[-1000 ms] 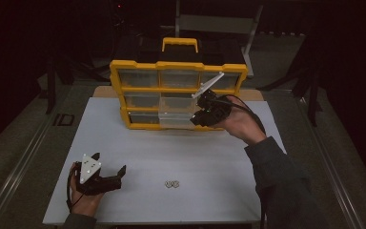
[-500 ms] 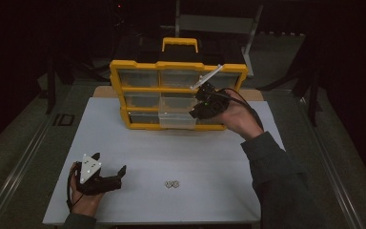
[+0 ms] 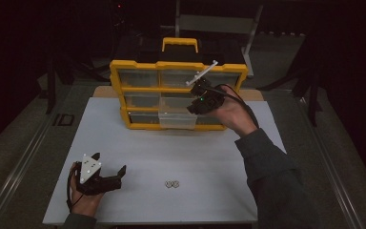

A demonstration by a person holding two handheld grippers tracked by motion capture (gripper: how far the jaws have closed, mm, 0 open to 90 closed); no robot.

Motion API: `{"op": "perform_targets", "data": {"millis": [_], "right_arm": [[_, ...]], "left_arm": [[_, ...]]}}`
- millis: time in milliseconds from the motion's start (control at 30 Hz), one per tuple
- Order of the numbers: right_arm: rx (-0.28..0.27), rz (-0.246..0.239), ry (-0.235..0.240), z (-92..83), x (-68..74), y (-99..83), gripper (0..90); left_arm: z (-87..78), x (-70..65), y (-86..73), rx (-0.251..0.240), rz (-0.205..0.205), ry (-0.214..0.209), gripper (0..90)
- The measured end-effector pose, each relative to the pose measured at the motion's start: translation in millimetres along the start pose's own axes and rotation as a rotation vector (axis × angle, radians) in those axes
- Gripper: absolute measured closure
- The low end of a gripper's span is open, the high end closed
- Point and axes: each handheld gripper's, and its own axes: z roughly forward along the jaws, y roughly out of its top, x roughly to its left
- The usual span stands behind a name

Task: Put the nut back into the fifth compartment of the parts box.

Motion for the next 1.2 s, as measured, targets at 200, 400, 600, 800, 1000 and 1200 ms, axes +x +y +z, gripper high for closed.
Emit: {"op": "perform_targets", "data": {"millis": [200, 400, 600, 800, 1000, 1200], "right_arm": [[0.016, 0.000, -0.030, 3.9, -0.3, 0.9, 69.6], [0.009, 0.004, -0.022, 5.4, -1.5, 1.5, 69.0], [-0.014, -0.001, -0.001, 3.1, 1.2, 1.2, 51.8], [-0.033, -0.006, -0.001, -0.8, 3.4, -3.1, 39.9], [-0.042, -0.007, -0.008, -4.6, 4.8, -11.0, 35.2], [-0.042, -0.022, 0.005, -5.7, 10.5, -19.2, 34.7]], "left_arm": [[0.0, -0.2, 0.1, -0.001, 0.000, 0.000, 0.0], [-0.1, 0.0, 0.0, -0.001, -0.001, -0.001, 0.0], [-0.1, 0.0, 0.1, -0.001, 0.000, -0.001, 0.0], [0.1, -0.3, 0.0, -0.001, 0.000, -0.001, 0.0], [0.1, -0.3, 0.0, -0.001, 0.000, -0.001, 0.0], [0.2, -0.5, 0.0, 0.000, 0.001, -0.001, 0.0]]}}
